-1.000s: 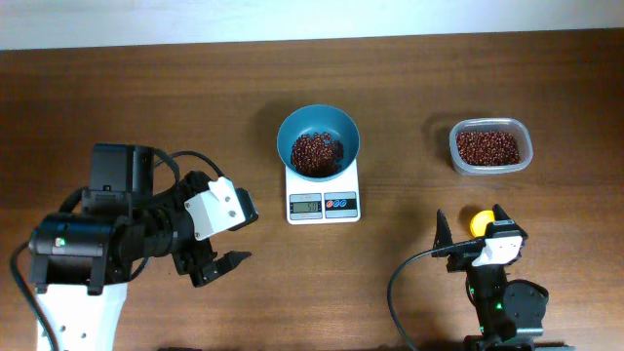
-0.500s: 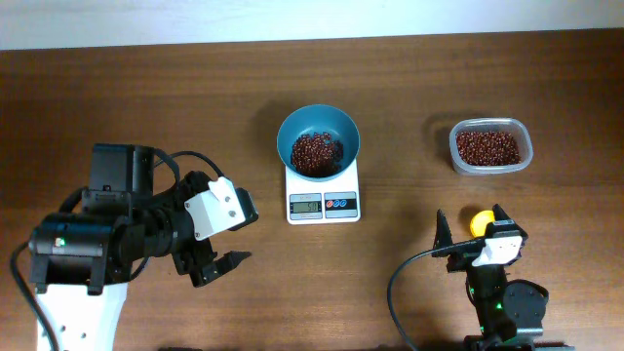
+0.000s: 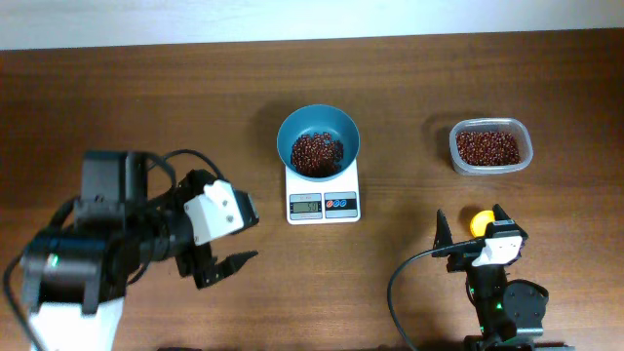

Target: Scoop item into bowl and weigh 50g on scale

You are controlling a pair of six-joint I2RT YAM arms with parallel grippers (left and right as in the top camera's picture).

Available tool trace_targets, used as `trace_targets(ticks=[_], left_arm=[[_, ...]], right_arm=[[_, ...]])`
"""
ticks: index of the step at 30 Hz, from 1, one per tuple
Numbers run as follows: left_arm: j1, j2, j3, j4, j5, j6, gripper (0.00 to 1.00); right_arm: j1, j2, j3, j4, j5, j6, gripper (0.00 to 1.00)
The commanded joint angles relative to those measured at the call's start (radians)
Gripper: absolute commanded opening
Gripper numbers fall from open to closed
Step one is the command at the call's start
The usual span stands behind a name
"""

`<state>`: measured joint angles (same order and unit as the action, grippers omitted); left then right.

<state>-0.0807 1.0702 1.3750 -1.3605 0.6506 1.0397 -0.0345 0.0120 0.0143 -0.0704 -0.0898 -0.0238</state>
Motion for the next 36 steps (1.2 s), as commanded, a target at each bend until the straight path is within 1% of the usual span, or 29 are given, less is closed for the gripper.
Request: trace_targets(ticks=[1,3,5,7,9,10,11,13,15,16,18,20,24,32,36], left_arm=[[0.005,-0.14,-0.007,0.021,0.021,-0.051,0.99],[0.005,-0.219,-0.052,0.096,-0.023,-0.209,0.99],[0.016,-0.304,-0.128,0.198,-0.056,-0.396,0.99],[0.04,-0.369,-0.211,0.282,-0.056,-0.486,0.99],[0.066,-0.43,-0.302,0.367,-0.056,-0.513,0.99],[0.085,-0.485,-0.394,0.462,-0.051,-0.514,0.99],[0.093,-0.513,-0.438,0.518,-0.052,-0.533,0.99],[0.105,-0.575,-0.52,0.624,-0.058,-0.603,0.99],[0.108,-0.625,-0.582,0.7,-0.104,-0.713,0.99],[0.108,-0.656,-0.62,0.74,-0.148,-0.795,0.99],[0.108,-0.71,-0.688,0.799,-0.22,-0.908,0.99],[0.108,-0.768,-0.764,0.857,-0.277,-0.941,0.99],[0.108,-0.869,-0.895,0.94,-0.335,-0.941,0.99],[0.108,-1.052,-1.106,1.033,-0.346,-0.941,0.99],[0.108,-1.065,-1.196,1.125,-0.379,-0.942,0.99]], right_arm=[[0.01,-0.008,-0.009,-0.002,0.013,0.002,0.99],[0.01,-0.008,-0.009,-0.002,0.013,0.002,0.99],[0.01,-0.008,-0.009,-0.002,0.013,0.002,0.99],[0.01,-0.008,-0.009,-0.002,0.013,0.002,0.99],[0.01,-0.008,-0.009,-0.002,0.013,0.002,0.99],[0.01,-0.008,-0.009,-0.002,0.013,0.002,0.99],[0.01,-0.008,-0.009,-0.002,0.013,0.002,0.99],[0.01,-0.008,-0.009,-0.002,0.013,0.002,0.99],[0.01,-0.008,-0.009,-0.002,0.013,0.002,0.99],[0.01,-0.008,-0.009,-0.002,0.013,0.002,0.99],[0.01,-0.008,-0.009,-0.002,0.013,0.002,0.99],[0.01,-0.008,-0.009,-0.002,0.013,0.002,0.99],[0.01,-0.008,-0.009,-0.002,0.013,0.002,0.99],[0.01,-0.008,-0.009,-0.002,0.013,0.002,0.99],[0.01,-0.008,-0.009,-0.002,0.013,0.002,0.99]])
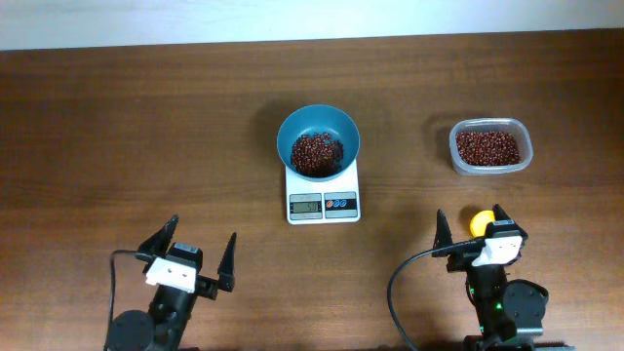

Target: Scoop item into bowl and weigh 50g on scale

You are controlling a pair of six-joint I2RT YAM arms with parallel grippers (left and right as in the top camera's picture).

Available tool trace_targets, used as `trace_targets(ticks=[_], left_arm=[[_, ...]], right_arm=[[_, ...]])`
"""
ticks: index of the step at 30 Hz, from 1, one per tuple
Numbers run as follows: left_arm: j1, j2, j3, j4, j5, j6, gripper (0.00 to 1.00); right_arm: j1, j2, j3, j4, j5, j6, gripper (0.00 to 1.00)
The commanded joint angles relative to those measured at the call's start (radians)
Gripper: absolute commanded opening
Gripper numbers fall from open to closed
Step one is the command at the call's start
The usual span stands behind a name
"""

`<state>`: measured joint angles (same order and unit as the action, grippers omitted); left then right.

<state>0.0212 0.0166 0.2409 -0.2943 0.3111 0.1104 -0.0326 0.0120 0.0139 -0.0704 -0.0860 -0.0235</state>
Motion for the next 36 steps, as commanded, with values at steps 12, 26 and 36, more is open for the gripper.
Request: trace_targets(ticks=[12,26,36], left_arm=[[0.005,-0.011,-0.152,0.085,-0.06,-0.013,0.99],[0.005,-0.011,-0.208,0.173,-0.179,-0.107,0.99],[-0.027,-0.011,-0.232,0.219,-0.22,-0.087,0.99]], right_arm=[[0.008,-0.008,-0.008,-0.002,0.009,0.001,0.99],[0.008,-0.008,-0.008,-0.002,0.009,0.001,0.99],[0.008,-0.008,-0.008,-0.002,0.009,0.001,0.99]])
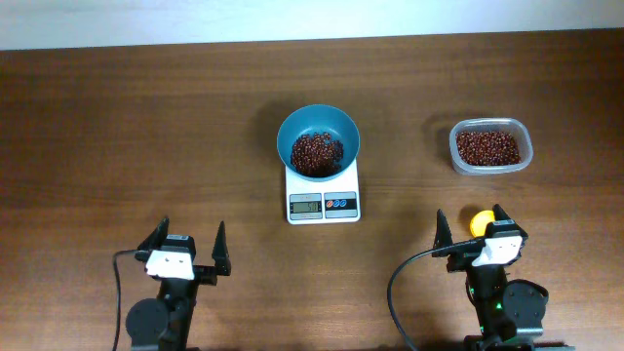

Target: Scoop item into bowl and weigh 50g on scale

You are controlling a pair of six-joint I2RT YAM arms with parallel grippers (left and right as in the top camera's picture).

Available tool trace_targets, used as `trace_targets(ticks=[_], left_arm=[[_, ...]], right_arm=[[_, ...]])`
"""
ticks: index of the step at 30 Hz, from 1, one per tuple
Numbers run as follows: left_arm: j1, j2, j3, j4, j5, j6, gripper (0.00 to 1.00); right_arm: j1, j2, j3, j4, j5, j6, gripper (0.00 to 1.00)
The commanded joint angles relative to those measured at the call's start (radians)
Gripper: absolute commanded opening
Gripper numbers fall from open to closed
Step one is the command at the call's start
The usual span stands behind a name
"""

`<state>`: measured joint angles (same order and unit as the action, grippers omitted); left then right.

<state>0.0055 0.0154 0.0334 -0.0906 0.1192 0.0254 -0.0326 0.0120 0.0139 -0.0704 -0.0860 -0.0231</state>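
A blue bowl [319, 141] holding red beans stands on the white scale [323, 199], whose display is too small to read. A clear tub [490, 146] of red beans sits at the right. A yellow scoop [479, 221] lies on the table between the fingers of my right gripper [471, 226], which is open at the front right. At the front left my left gripper [189, 244] stands open with nothing in it.
The brown table [146, 127] runs to a white edge at the back. Both arm bases and a black cable [395, 292] occupy the front edge.
My left arm has shifted slightly left and settled, its open fingers now closer together and pointing straight back. The right arm, bowl, scale and tub have not moved.
My left arm was stretched out at the left with its open gripper low over the table. Then it was drawn back to the front edge, fingers spread. Now it rests there squared up. The right gripper has stayed open around the scoop throughout.
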Motion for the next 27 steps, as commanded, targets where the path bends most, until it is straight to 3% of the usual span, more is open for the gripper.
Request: trace_targets(ticks=[1,7,27], left_arm=[[-0.011,-0.01,-0.025,0.015,-0.032,-0.002,0.99],[-0.011,-0.011,-0.025,0.012,-0.041,0.059,0.99],[-0.011,-0.01,-0.025,0.018,-0.038,0.058,0.99]], right_arm=[[0.008,-0.008,-0.008,-0.002,0.009,0.001,0.99],[0.008,-0.008,-0.008,-0.002,0.009,0.001,0.99],[0.008,-0.008,-0.008,-0.002,0.009,0.001,0.99]])
